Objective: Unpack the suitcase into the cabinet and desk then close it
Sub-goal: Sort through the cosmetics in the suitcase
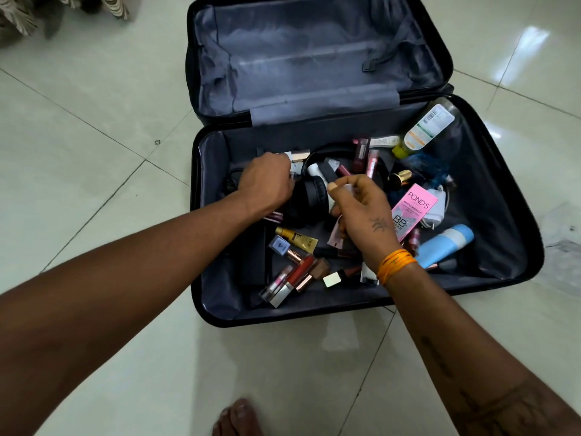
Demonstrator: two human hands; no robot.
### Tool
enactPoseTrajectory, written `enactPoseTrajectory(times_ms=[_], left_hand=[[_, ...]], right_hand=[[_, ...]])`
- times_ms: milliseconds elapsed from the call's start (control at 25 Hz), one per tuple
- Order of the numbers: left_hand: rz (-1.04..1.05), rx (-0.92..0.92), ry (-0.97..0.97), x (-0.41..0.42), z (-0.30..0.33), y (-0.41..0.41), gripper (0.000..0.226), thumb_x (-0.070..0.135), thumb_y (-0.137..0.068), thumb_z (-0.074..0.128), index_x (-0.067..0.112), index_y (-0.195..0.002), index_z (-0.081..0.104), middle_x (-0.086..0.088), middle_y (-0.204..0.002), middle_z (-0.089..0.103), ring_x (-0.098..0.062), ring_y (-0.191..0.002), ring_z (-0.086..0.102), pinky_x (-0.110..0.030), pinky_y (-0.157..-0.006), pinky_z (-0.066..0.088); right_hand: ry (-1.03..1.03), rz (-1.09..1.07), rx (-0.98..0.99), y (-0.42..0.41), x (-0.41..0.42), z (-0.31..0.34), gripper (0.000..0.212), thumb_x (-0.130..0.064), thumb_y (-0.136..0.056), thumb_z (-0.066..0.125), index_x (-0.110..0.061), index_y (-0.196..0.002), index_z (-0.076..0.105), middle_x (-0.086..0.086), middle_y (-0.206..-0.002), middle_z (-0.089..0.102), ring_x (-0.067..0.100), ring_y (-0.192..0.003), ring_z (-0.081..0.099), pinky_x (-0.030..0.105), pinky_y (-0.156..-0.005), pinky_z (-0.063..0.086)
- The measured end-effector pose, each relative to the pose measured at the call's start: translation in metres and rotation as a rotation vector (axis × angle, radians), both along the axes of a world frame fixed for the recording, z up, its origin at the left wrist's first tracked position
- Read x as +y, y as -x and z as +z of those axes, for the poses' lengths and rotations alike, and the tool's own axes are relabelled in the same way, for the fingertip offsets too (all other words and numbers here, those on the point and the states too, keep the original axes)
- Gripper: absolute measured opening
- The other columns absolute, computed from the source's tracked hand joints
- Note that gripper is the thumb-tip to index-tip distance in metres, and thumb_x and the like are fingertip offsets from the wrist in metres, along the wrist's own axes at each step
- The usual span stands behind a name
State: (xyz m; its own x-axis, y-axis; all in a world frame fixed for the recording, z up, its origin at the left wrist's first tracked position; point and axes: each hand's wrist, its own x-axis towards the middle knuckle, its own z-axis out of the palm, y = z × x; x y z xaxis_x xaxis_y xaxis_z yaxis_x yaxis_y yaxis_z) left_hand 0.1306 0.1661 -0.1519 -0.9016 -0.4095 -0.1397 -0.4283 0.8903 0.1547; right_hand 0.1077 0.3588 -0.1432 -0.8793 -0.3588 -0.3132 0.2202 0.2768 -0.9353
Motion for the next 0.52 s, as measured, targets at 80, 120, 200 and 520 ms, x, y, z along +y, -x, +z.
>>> enactPoseTrajectory(times_ms=[80,120,200,520], left_hand=[[-0.030,-0.019,0.035,0.002,-0.003,0.001,0.035,0.031,-0.095,0.067,0.003,-0.116,0.065,-0.025,-0.112,0.069,-0.046,-0.101,0.067,-0.042,-0.073,0.049],[-0.036,-0.012,0.041,0.001,-0.006,0.000,0.036,0.031,-0.094,0.068,0.003,-0.116,0.064,-0.025,-0.112,0.068,-0.046,-0.101,0.067,-0.042,-0.072,0.048],[-0.050,-0.003,0.043,0.000,-0.011,-0.003,0.035,0.027,-0.092,0.067,0.003,-0.117,0.063,-0.024,-0.114,0.065,-0.047,-0.100,0.066,-0.042,-0.071,0.046],[-0.070,-0.025,-0.024,0.000,-0.010,-0.011,0.035,0.014,-0.082,0.069,0.007,-0.117,0.064,-0.022,-0.116,0.062,-0.045,-0.100,0.066,-0.041,-0.075,0.049]], right_hand=[[-0.064,0.048,0.056,-0.003,0.001,-0.005,0.011,-0.032,-0.095,0.068,-0.022,-0.101,0.067,0.008,-0.078,0.066,0.012,-0.066,0.059,0.030,-0.055,0.049],[-0.080,0.073,0.064,-0.005,0.002,-0.007,0.009,-0.028,-0.095,0.068,-0.021,-0.101,0.067,0.012,-0.082,0.068,0.013,-0.068,0.060,0.029,-0.055,0.050],[-0.083,0.104,0.050,-0.006,0.006,-0.007,0.009,-0.022,-0.097,0.067,-0.019,-0.105,0.066,0.015,-0.086,0.070,0.014,-0.068,0.061,0.024,-0.052,0.051],[-0.095,0.166,0.111,-0.016,0.018,-0.012,0.006,-0.027,-0.094,0.070,-0.027,-0.100,0.068,0.009,-0.087,0.072,0.027,-0.074,0.067,0.042,-0.065,0.057]])
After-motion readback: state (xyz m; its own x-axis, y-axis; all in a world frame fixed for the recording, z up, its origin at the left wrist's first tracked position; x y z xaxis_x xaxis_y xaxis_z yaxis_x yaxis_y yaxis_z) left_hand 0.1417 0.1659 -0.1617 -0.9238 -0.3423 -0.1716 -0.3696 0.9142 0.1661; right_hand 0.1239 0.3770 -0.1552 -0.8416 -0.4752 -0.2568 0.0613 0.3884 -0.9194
